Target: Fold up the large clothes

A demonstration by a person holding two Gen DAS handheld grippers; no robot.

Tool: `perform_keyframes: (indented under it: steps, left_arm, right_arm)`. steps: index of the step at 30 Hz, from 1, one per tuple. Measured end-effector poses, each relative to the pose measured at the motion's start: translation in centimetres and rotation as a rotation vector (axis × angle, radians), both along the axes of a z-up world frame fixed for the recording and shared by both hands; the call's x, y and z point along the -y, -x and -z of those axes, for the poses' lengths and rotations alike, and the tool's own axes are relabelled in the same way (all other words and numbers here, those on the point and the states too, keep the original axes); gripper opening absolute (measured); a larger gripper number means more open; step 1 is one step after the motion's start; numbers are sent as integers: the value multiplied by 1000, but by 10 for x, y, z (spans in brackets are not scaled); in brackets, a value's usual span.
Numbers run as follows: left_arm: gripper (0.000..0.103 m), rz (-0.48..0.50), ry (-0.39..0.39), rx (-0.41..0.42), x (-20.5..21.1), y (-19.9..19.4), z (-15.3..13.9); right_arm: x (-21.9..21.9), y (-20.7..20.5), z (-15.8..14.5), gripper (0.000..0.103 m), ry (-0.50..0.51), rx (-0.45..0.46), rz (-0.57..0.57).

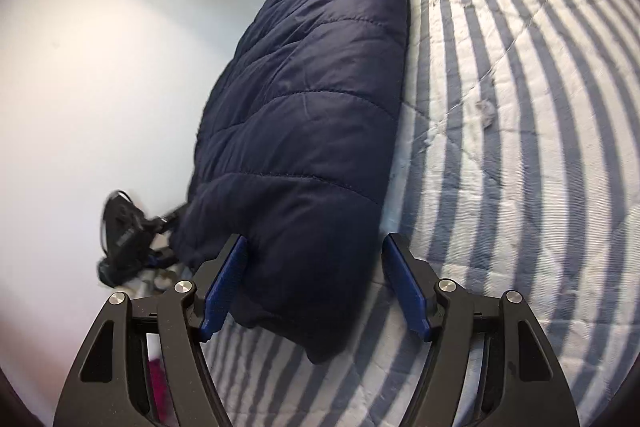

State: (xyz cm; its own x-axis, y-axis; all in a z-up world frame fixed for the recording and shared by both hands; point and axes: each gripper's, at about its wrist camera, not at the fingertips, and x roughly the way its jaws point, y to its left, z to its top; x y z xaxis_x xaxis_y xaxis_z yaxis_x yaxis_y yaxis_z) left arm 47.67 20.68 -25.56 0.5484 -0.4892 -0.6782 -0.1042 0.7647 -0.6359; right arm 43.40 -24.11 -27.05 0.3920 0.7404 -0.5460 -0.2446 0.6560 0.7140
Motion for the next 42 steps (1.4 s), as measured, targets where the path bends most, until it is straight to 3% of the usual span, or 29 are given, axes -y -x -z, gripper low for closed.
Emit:
perform_keyframes:
  steps: [2, 4, 7, 10, 21, 33, 38, 42]
  left_arm:
    - [43, 30, 10, 2, 6, -1, -1]
    - [34, 44, -4, 12, 12, 1, -3]
    - [26, 62, -47, 29, 21, 5, -11]
    - [20, 72, -64, 27, 29, 14, -19]
    - [17, 237, -132, 9, 127, 107, -43]
    - [17, 429, -233, 9, 225, 247, -51]
    - [17, 473, -275, 7, 240, 266, -50]
    - [22, 475, -297, 36, 241, 263, -71]
  right_arm:
    - [-6, -1, 1, 52, -13, -16, -20]
    - [-8, -4, 2, 37, -21, -29, -20]
    - [-10, -2, -6, 24, 24, 1, -19]
    - [-12, -2, -18, 21, 90, 14, -25]
    - [49, 78, -65, 19, 327, 21, -64]
    - [123, 214, -60, 19, 449, -6, -53]
    - [132, 236, -51, 20, 485, 15, -44]
    - [129, 241, -60, 31, 542, 37, -58]
